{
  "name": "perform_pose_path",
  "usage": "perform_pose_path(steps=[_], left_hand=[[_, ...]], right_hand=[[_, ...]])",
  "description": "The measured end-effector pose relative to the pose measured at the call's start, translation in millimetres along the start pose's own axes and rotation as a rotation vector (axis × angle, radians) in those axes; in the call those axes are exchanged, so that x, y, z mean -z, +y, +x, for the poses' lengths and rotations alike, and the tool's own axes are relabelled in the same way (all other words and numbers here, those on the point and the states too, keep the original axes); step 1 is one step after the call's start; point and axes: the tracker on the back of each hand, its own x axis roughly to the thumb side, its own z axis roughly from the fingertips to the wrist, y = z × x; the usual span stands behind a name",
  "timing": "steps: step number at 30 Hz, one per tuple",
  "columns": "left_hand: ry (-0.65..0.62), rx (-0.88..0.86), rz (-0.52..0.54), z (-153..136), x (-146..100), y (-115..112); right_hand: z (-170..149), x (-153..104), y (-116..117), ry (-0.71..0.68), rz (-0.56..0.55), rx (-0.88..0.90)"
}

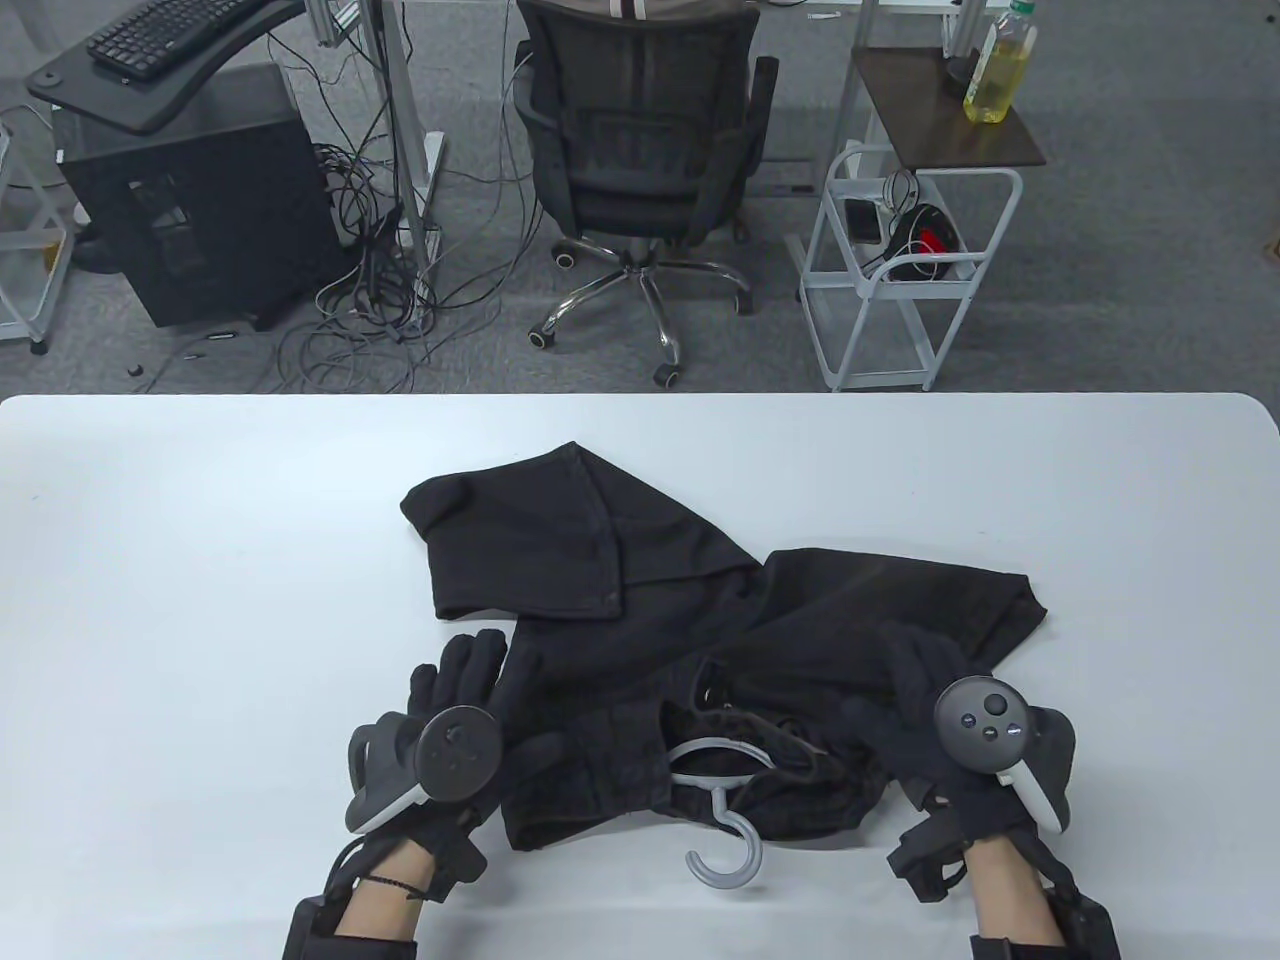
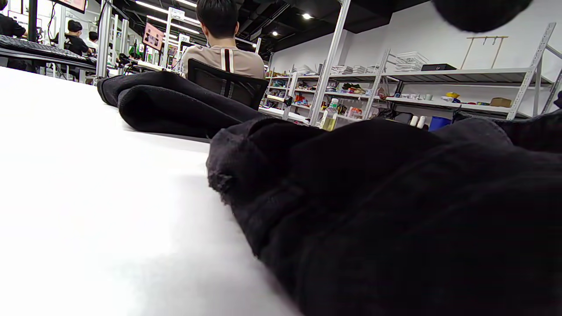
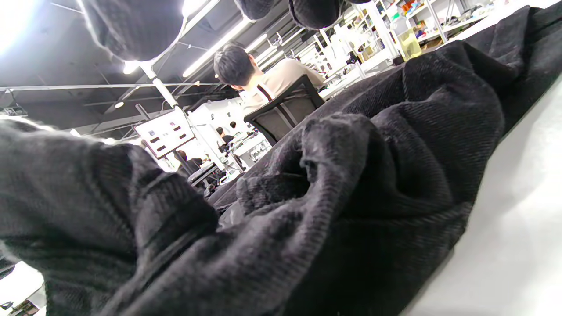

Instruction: Hang trousers on hanger

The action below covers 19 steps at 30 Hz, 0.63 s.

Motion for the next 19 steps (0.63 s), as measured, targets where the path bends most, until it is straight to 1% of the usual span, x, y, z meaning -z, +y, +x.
perform_pose_path(steps=[8,19], left_hand=[[0.001,-0.002,-0.004,0.7,-0.8,-0.3],[-0.003,-0.008,-0.002,1.1,-1.3,-0.2]], right_hand=[[1.3,-0.9,-0.6,-0.028,-0.002,0.018],[0.8,-1.4,-1.0,-0.020,0.010,0.022]])
